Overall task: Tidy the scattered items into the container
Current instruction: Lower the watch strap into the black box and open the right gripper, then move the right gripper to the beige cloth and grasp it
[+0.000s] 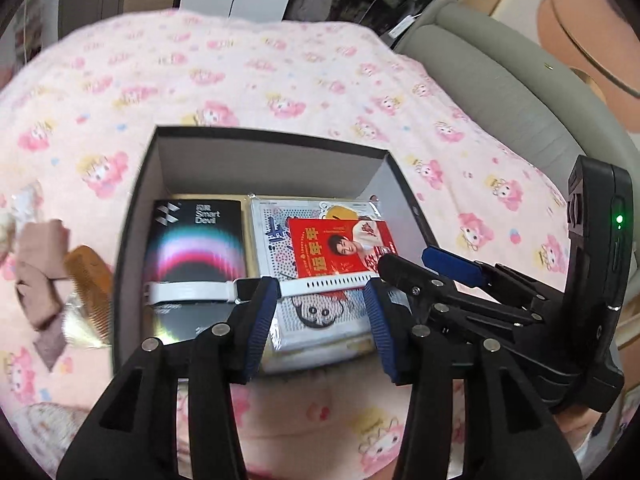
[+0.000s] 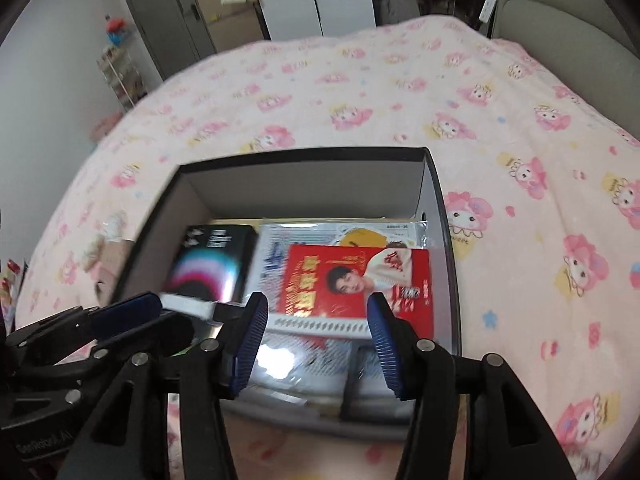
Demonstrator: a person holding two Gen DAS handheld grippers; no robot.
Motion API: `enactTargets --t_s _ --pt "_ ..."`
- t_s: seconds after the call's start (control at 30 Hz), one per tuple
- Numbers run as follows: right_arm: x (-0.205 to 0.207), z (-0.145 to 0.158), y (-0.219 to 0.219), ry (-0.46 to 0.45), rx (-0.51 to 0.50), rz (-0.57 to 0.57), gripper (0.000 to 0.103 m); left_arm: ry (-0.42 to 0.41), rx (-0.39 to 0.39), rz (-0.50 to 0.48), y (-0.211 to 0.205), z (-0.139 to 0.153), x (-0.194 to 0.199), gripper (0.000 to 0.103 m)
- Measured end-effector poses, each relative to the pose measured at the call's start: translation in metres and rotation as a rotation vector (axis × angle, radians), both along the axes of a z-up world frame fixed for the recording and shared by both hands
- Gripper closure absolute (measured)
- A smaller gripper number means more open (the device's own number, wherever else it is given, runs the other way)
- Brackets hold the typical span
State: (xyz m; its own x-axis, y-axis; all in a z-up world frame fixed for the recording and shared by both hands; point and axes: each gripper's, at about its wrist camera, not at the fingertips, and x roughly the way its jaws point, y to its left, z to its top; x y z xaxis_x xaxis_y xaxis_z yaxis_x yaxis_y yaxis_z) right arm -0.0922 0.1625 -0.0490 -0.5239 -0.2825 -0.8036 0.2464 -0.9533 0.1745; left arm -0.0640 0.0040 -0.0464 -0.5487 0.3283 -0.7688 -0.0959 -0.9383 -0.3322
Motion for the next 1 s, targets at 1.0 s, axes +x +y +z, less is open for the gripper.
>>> enactTargets --t_s 1.0 --pt "0.086 0.048 -0.172 0.119 0.044 0.271 0.055 0.097 -0.042 0.183 -0.158 0.038 0.119 0.056"
